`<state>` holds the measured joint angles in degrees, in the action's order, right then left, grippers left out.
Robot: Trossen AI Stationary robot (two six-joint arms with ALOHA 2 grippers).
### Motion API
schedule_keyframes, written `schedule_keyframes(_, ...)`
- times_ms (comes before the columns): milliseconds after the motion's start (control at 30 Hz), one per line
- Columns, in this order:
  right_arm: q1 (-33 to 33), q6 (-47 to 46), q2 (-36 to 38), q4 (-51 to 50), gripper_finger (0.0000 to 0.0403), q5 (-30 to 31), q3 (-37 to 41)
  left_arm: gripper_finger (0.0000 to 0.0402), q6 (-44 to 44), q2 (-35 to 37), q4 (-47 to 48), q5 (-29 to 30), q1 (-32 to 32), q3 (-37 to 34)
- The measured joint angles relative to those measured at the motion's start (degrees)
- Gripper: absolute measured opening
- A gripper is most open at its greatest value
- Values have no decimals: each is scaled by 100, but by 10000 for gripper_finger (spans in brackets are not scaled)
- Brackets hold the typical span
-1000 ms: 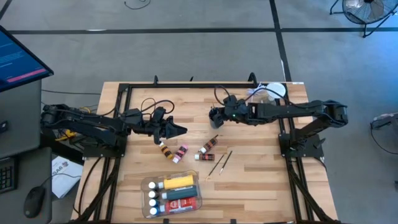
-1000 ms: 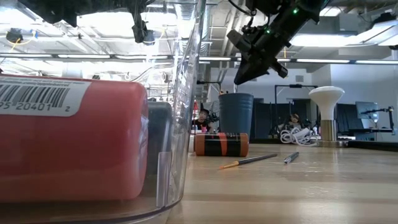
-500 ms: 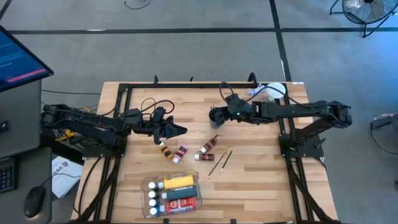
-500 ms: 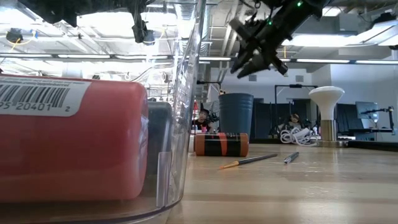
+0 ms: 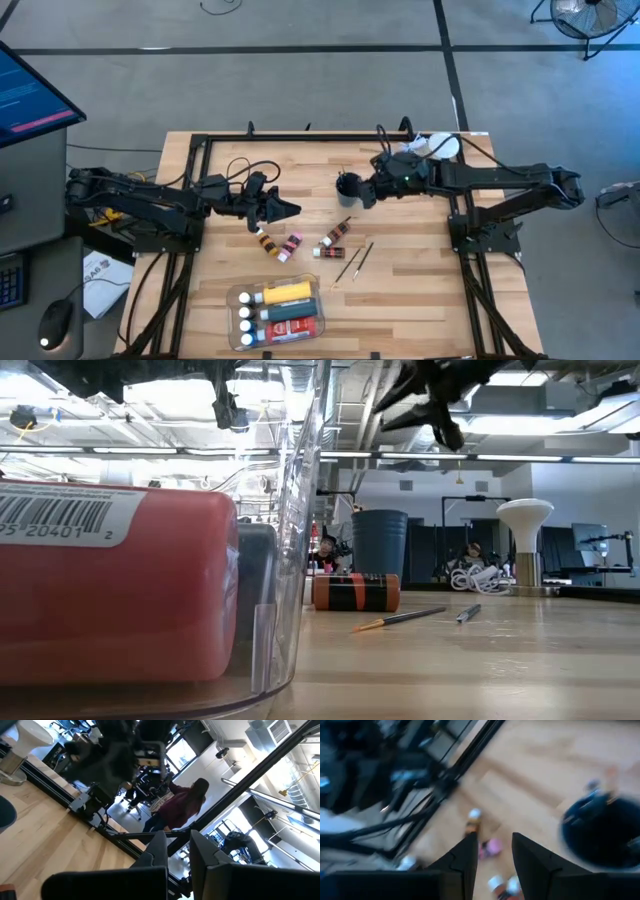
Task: Pick & Place Paint Supplies
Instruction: Adjust the paint brushes on the table
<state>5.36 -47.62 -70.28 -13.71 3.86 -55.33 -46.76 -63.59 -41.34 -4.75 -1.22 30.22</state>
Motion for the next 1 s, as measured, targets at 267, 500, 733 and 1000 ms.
schedule_keyframes(267,-691,-814,-124,-170,113,-568,-6,2,0,0,0,2,1,0)
schedule_keyframes(500,-1287,-1096,-235,-708,113,-688,13,2,132,0,7,2,1,0)
schedule_keyframes(733,-1977,-64,-660,-1064,113,-691,-13,2,140,0,17,2,1,0)
schedule_keyframes(1000,-2272,-2883,-1542,-1343,113,-1520,-7,2,121,0,50,4,1,-1)
